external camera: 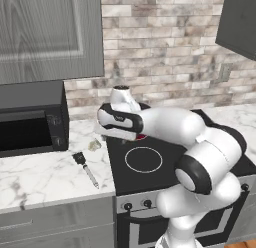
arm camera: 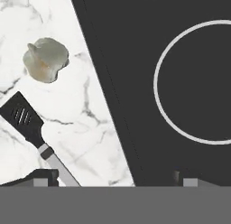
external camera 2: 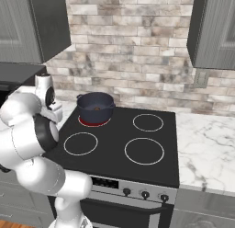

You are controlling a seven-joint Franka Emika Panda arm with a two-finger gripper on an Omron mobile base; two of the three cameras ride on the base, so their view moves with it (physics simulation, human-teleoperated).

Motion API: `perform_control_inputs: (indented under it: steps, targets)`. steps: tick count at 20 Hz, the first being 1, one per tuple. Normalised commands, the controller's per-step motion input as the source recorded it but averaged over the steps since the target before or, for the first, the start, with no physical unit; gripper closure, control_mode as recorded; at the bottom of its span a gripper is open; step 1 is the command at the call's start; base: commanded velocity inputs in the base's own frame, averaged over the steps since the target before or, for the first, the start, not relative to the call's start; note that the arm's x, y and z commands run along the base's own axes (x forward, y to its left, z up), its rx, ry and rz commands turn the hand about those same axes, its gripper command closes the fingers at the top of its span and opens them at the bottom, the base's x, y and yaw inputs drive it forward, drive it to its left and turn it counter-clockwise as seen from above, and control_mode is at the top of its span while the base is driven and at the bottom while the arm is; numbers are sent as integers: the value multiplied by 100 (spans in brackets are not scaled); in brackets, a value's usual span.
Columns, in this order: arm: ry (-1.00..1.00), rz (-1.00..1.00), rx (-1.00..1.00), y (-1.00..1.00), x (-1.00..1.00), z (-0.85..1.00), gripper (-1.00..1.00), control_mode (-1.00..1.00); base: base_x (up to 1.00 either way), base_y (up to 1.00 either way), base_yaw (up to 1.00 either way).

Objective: Put the mushroom and garlic in the pot. Retrieve the spatula and lightly stir the vegetables in the pot.

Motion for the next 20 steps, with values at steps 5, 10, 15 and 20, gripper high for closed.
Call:
perform_control_inputs:
  steps: [5,10,15,20]
  targets:
    - [-22,-7,2,35,16,-17,-100,-100,0,0,0]
    - [-3,-3,0,12,21,-8,-100,-100,0,0,0]
    - [-1,-1,0,0,25,-4,-100,-100,0,0,0]
    - [-5,-1,0,0,24,-4,-100,-100,0,0,0]
